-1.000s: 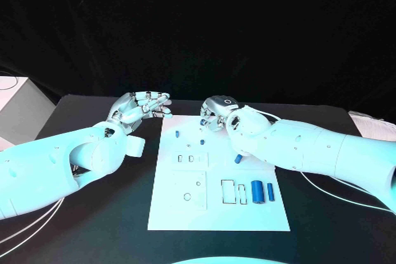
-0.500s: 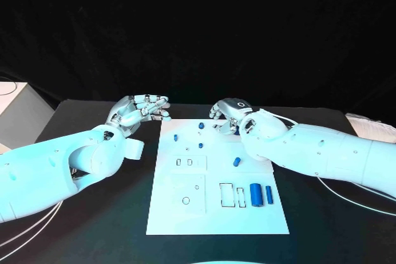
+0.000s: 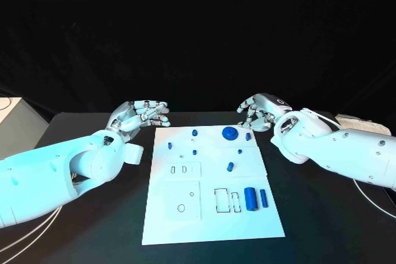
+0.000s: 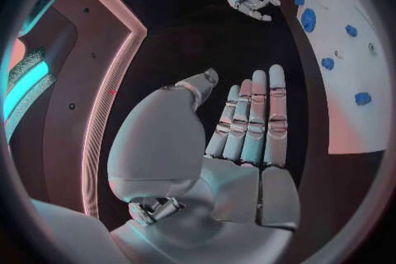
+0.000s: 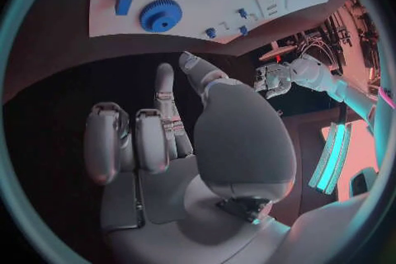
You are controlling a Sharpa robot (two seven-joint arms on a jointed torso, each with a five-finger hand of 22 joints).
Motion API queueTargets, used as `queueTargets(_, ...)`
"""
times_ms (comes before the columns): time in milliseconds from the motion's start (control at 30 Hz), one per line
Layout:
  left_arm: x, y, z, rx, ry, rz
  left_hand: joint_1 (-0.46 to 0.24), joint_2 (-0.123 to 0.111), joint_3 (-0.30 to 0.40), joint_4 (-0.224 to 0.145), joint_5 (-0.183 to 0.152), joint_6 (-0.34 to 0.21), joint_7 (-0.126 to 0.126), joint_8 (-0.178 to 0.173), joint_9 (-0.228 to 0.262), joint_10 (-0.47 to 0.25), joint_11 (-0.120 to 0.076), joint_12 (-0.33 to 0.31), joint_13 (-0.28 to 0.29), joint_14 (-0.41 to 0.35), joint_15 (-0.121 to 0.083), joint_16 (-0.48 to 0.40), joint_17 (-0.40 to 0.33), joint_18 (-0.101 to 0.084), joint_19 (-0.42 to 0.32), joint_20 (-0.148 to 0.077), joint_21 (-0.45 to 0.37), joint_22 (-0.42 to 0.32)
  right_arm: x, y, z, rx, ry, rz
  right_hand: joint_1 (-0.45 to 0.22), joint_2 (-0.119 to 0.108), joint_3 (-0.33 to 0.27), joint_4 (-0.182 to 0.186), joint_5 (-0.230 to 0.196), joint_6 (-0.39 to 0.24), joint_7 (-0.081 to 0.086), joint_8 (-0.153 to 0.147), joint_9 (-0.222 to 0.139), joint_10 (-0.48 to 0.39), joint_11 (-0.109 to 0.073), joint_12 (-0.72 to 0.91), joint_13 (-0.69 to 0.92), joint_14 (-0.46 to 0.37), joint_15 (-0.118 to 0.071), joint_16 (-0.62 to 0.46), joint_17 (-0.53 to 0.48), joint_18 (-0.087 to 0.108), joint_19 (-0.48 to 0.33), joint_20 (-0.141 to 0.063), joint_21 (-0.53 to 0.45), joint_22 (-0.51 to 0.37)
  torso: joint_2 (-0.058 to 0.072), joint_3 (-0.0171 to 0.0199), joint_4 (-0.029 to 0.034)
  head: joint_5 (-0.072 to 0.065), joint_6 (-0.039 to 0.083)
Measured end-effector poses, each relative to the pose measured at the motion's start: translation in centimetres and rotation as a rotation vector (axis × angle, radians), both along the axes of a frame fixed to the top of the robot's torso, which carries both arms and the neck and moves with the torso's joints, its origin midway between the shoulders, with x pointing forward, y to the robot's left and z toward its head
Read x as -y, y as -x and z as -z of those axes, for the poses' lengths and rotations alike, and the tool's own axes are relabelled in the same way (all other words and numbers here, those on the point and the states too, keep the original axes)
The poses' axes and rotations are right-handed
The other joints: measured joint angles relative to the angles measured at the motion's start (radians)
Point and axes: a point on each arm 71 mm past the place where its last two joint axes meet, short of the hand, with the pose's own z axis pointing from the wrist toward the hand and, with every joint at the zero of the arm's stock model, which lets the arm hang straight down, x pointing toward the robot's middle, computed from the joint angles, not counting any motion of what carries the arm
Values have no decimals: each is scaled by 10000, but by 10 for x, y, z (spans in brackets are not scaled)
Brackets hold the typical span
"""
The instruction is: Assemble the parts on the task board
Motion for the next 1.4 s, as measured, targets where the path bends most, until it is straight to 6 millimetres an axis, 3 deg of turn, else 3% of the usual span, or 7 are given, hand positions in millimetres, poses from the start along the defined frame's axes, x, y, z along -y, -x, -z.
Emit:
queueTargets(33,0,0,0,-1,3,7,0,0,0,0,0,0,0,0,0,0,0,0,0,0,0,0,0,0,0,0,0,0,2,0,0,-74,-35,35,42,43,-139,67,19,-13,13,0,7,108,39,691,874,2,4,107,259,-38,0,0,85,10,-3,10,-5,0,1)
queueTargets(67,1,0,0,-2,7,19,0,0,0,0,0,0,0,0,0,0,0,0,0,0,0,0,0,0,0,0,0,0,3,-1,1,-190,-72,78,191,191,-580,321,31,-68,71,0,29,512,126,3020,3770,-14,89,429,912,-103,33,79,343,25,-4,24,-11,-6,4)
queueTargets(100,1,-1,0,-3,12,32,0,0,0,0,0,0,0,0,0,0,0,0,0,0,0,0,0,0,0,0,0,0,5,-2,2,-364,-98,122,272,273,-834,494,56,-136,139,0,32,907,176,4756,4986,-6,149,624,1111,-102,34,124,525,26,-5,36,-15,-12,9)
queueTargets(167,2,-1,0,-3,17,48,0,0,0,0,0,0,0,0,-1,0,0,0,0,0,0,0,-1,0,0,0,0,0,6,-4,4,-625,-93,154,449,343,-1238,809,75,-250,252,0,41,1455,262,7367,5810,-2,213,909,1254,-237,33,185,833,26,-6,43,-14,-24,12)
queueTargets(233,2,-1,1,-8,20,58,0,0,0,0,0,0,0,0,-1,0,0,0,0,0,0,0,-1,0,0,0,0,0,5,-6,6,-904,-46,167,577,366,-1423,979,75,-297,261,0,48,1538,320,7973,5931,-1,214,1039,1274,-248,24,194,1019,26,-7,50,-11,-35,12)
queueTargets(533,5,-2,2,-18,47,140,0,0,0,0,0,0,0,0,-2,0,0,0,0,0,0,0,-2,0,-36,37,38,10,-7,-18,16,-1812,269,167,837,437,-1899,1487,74,-348,281,78,62,1587,335,8817,5954,-2,356,1243,1275,-401,33,326,1617,25,21,74,58,-84,-16)
queueTargets(1400,6,-2,2,-45,66,232,0,0,28,-27,0,0,0,0,4,0,0,0,0,1,0,0,6,0,-36,37,38,18,-24,-31,35,-2784,794,516,1058,585,-1761,1707,189,-274,282,233,107,1594,344,8816,5951,-1,355,1274,1272,-400,33,325,1787,22,109,93,131,-122,49)
